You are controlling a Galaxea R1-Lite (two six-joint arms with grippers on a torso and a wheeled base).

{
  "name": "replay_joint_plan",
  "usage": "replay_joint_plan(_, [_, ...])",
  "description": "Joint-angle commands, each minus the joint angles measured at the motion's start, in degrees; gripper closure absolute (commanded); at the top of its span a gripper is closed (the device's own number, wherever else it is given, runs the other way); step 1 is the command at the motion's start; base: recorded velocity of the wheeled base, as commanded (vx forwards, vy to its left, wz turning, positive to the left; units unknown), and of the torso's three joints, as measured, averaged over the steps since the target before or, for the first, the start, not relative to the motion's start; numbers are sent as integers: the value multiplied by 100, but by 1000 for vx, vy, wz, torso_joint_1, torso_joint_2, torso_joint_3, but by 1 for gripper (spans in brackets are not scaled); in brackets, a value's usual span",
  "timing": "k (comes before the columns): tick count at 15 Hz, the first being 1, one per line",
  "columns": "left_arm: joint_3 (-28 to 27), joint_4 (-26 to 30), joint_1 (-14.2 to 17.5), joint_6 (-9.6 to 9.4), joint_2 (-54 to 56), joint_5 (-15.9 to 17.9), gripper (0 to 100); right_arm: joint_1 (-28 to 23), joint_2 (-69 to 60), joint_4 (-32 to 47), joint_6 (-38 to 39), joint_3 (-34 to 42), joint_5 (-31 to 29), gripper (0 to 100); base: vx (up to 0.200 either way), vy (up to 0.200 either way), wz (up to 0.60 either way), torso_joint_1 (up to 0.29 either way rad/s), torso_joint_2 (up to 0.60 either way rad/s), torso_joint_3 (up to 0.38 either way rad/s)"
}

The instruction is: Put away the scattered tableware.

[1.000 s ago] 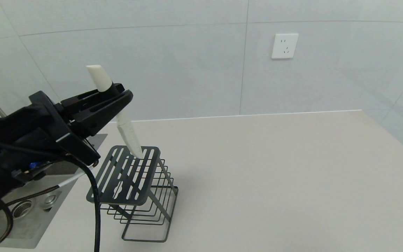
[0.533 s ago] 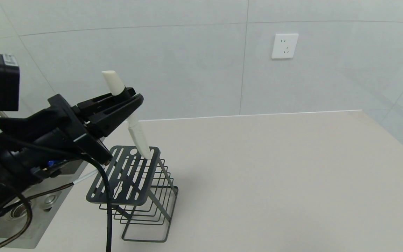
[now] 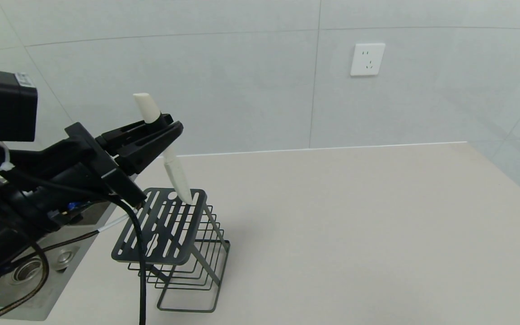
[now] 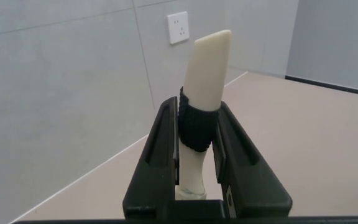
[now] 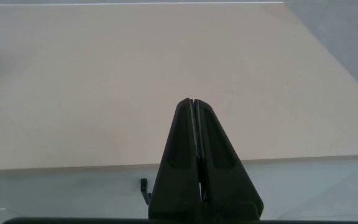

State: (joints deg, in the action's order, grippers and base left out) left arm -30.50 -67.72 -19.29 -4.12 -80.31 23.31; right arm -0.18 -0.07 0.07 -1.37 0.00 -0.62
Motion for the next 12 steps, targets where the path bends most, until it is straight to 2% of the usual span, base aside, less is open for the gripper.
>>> replay_joint_plan(1, [27,4,21,-10,-11,-2,100,1,7,1,-4,0,1,100,0,0,0,0,0,0])
replay_joint_plan(12, [106,-242,-14,-36,-72,121,100,1,7,1,-4,0,1,100,0,0,0,0,0,0])
